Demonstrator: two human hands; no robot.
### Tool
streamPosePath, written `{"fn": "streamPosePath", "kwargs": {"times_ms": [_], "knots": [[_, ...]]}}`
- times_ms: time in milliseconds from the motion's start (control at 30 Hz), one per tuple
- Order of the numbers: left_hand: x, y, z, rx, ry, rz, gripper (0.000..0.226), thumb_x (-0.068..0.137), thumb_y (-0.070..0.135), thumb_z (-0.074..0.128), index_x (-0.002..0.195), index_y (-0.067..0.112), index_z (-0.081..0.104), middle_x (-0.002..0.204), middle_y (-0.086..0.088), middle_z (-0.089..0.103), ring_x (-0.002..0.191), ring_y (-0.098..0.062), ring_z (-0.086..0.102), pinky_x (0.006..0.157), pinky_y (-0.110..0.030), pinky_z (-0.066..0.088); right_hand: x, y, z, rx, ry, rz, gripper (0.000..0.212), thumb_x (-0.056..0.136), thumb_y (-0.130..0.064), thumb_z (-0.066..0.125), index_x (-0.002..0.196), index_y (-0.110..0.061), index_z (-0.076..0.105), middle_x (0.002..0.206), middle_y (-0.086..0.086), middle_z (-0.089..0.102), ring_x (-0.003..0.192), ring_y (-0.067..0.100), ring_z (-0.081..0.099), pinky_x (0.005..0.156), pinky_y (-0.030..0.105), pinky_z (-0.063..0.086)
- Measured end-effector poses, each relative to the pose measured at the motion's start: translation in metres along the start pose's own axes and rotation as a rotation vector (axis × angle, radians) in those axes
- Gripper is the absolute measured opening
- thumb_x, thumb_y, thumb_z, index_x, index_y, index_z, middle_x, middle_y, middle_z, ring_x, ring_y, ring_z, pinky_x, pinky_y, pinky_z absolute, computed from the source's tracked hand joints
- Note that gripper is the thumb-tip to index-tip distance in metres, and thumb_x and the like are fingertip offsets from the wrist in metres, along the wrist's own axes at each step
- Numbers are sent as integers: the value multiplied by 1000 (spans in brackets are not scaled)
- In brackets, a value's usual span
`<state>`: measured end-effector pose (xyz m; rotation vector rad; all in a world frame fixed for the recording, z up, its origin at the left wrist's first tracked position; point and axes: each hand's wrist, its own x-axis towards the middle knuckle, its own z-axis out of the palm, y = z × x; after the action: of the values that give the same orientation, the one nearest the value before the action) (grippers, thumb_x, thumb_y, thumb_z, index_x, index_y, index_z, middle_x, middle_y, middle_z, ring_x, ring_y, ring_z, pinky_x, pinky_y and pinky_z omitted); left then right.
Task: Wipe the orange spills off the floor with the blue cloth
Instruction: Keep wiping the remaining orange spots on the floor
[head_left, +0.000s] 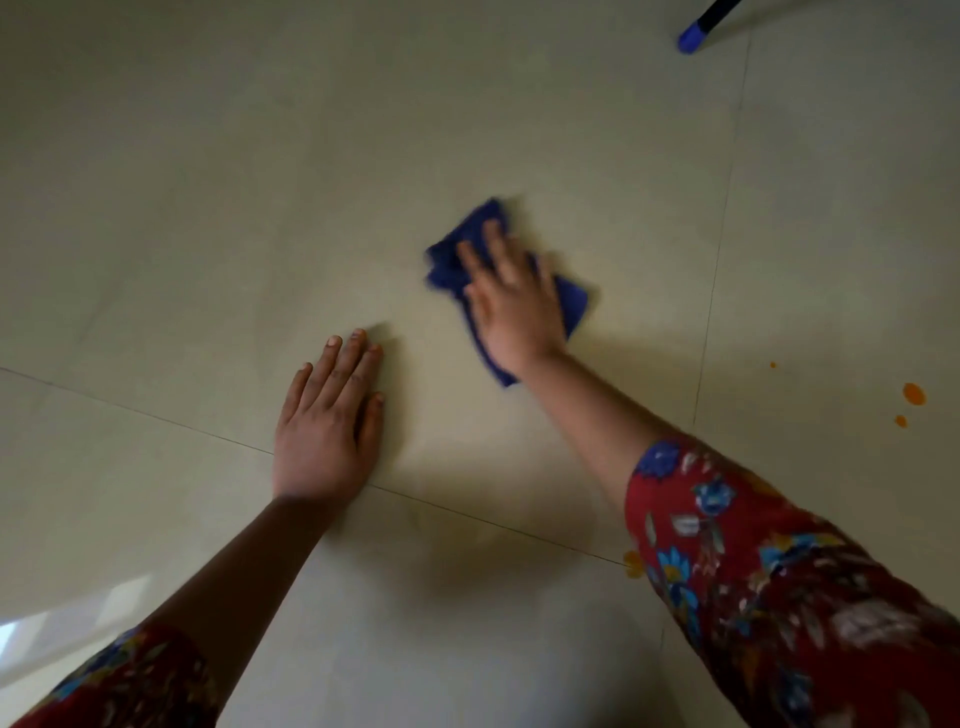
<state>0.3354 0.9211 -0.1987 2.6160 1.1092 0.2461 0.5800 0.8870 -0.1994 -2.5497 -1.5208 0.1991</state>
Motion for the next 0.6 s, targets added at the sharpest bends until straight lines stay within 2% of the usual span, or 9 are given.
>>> {"fn": "streamPosePath", "kwargs": {"times_ms": [67, 167, 300, 367, 433, 533, 600], "knots": [[1, -1, -1, -6, 0, -2, 52, 99, 35, 30, 149, 21, 34, 159, 5, 22, 148, -13, 14, 120, -36, 14, 1, 41, -7, 3, 50, 272, 54, 99, -39, 28, 150, -25, 33, 162, 10, 14, 147, 26, 20, 117, 48, 15], [2, 2, 0, -11, -13, -35, 54, 99, 37, 30, 151, 22, 31, 159, 6, 20, 148, -11, 11, 120, -34, 13, -55, 90, -16, 8, 157, 620, 52, 102, -33, 35, 153, -25, 27, 163, 10, 6, 150, 25, 9, 118, 45, 5], [3, 4, -2, -25, -31, -87, 59, 99, 42, 29, 153, 24, 20, 160, 7, 15, 149, -9, 5, 121, -33, 10, -80, 97, -17, -18, 139, 772, 53, 103, -33, 29, 154, -27, 18, 163, 9, -1, 150, 26, 2, 119, 49, -1], [4, 4, -1, -24, -35, -81, 59, 99, 43, 29, 154, 24, 19, 161, 7, 14, 149, -9, 5, 121, -34, 10, -48, 88, -21, 3, 124, 770, 56, 101, -34, 33, 154, -28, 19, 163, 10, -1, 150, 27, 1, 119, 51, 0], [5, 3, 0, -14, -36, -76, 59, 99, 43, 29, 154, 23, 19, 161, 6, 15, 149, -9, 5, 121, -34, 10, -4, 65, -19, 22, 89, 676, 59, 99, -39, 36, 154, -29, 19, 164, 9, 0, 150, 28, 0, 119, 52, 2], [5, 1, -1, -16, -35, -76, 60, 98, 43, 30, 154, 23, 20, 160, 6, 16, 149, -9, 5, 121, -34, 11, 44, -4, -7, 9, 13, 392, 59, 99, -43, 34, 154, -33, 17, 164, 4, 1, 150, 27, 2, 118, 51, 2], [4, 1, -1, -11, -41, -75, 60, 98, 44, 30, 154, 23, 19, 160, 5, 16, 149, -10, 6, 121, -35, 11, 45, -53, 4, 14, -14, 165, 56, 99, -41, 33, 153, -35, 19, 164, 0, 4, 150, 24, 4, 117, 50, 2]]}}
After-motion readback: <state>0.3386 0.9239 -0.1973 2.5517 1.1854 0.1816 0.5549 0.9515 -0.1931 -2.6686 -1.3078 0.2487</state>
